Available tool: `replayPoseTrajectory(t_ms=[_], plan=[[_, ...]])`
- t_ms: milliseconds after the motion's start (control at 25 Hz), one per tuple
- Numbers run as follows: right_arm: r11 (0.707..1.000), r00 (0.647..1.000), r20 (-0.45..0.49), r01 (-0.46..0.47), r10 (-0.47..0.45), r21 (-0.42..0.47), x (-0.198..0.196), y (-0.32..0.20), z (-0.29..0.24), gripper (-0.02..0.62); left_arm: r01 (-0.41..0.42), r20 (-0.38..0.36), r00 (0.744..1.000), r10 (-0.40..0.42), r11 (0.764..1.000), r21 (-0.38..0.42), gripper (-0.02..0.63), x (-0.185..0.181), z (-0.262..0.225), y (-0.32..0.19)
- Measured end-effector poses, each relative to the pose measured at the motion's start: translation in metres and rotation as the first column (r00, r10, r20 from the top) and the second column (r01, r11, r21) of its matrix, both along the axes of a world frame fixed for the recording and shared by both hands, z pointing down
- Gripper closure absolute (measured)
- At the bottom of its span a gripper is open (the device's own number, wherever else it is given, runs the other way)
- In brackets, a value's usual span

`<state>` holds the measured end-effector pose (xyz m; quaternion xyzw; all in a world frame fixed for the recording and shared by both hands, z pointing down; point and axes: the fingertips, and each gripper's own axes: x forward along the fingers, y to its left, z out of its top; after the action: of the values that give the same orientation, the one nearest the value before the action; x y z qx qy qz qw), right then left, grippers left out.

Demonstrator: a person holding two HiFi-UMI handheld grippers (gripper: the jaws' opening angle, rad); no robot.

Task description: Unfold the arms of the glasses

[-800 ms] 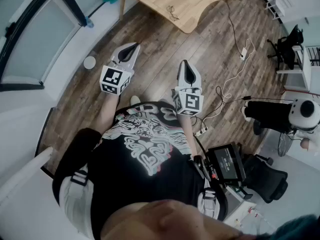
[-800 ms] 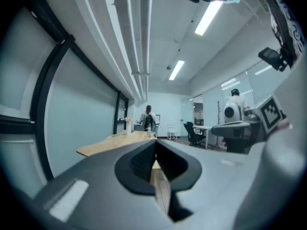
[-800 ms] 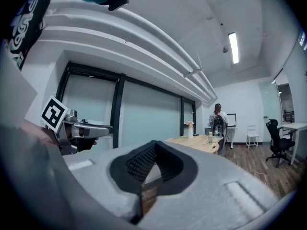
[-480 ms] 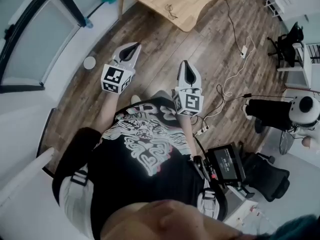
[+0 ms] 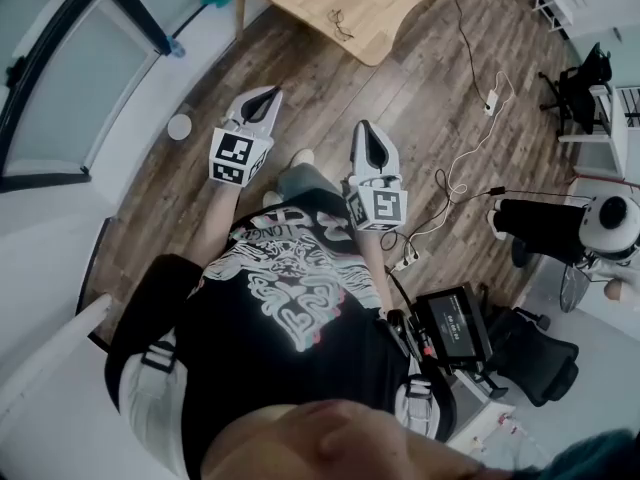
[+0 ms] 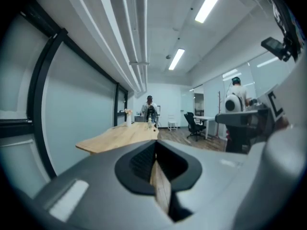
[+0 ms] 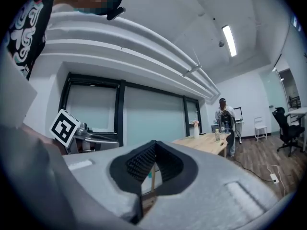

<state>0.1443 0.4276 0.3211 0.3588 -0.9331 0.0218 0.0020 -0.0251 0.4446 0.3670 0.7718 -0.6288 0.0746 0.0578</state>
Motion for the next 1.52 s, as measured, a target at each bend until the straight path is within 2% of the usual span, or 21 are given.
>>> replayPoseTrajectory(t_ms=[240,440,560,760,960,1040,1120,1280,1520], plan=[[0.999,0.999,-0.003,0.041,-0.041,-0.011,-0.022,-0.031,0.01,0.597,-0.052,-0.061,0.997,0.054,0.998,0.034,0.617,-0.002,-0.003,-0.026],[0.998,0.997,-0.053,0.057,-0.056,0.003,-0.046,-0.077,0.028,0.597,-0.067,-0.042,0.997,0.07,0.996,0.06,0.617,-0.013,-0.003,-0.072],[0.998,0.994,-0.09,0.068,-0.068,-0.006,-0.064,-0.12,0.04,0.597,-0.082,-0.033,0.996,0.083,0.996,0.041,0.617,-0.024,0.007,-0.115],[0.997,0.993,-0.088,0.07,-0.072,-0.036,-0.083,-0.206,0.045,0.597,-0.11,0.009,0.994,0.11,0.994,0.007,0.617,-0.041,0.013,-0.201],[0.996,0.98,-0.178,0.09,-0.091,-0.014,-0.102,-0.286,0.046,0.597,-0.132,0.009,0.991,0.132,0.991,-0.009,0.617,-0.055,0.018,-0.289],[0.995,0.971,-0.218,0.096,-0.1,-0.029,-0.107,-0.314,0.053,0.597,-0.144,0.007,0.99,0.144,0.989,-0.023,0.617,-0.06,0.024,-0.322],[0.993,0.97,-0.217,0.101,-0.111,-0.057,-0.11,-0.341,0.059,0.597,-0.148,0.012,0.989,0.149,0.988,-0.038,0.617,-0.065,0.029,-0.351],[0.991,0.98,-0.165,0.093,-0.109,-0.097,-0.116,-0.383,0.067,0.597,-0.149,0.04,0.988,0.152,0.986,-0.073,0.617,-0.076,0.038,-0.393],[0.981,0.979,-0.178,0.064,-0.097,-0.185,-0.121,-0.41,0.095,0.597,-0.165,0.086,0.981,0.174,0.98,-0.11,0.617,-0.085,0.04,-0.419]])
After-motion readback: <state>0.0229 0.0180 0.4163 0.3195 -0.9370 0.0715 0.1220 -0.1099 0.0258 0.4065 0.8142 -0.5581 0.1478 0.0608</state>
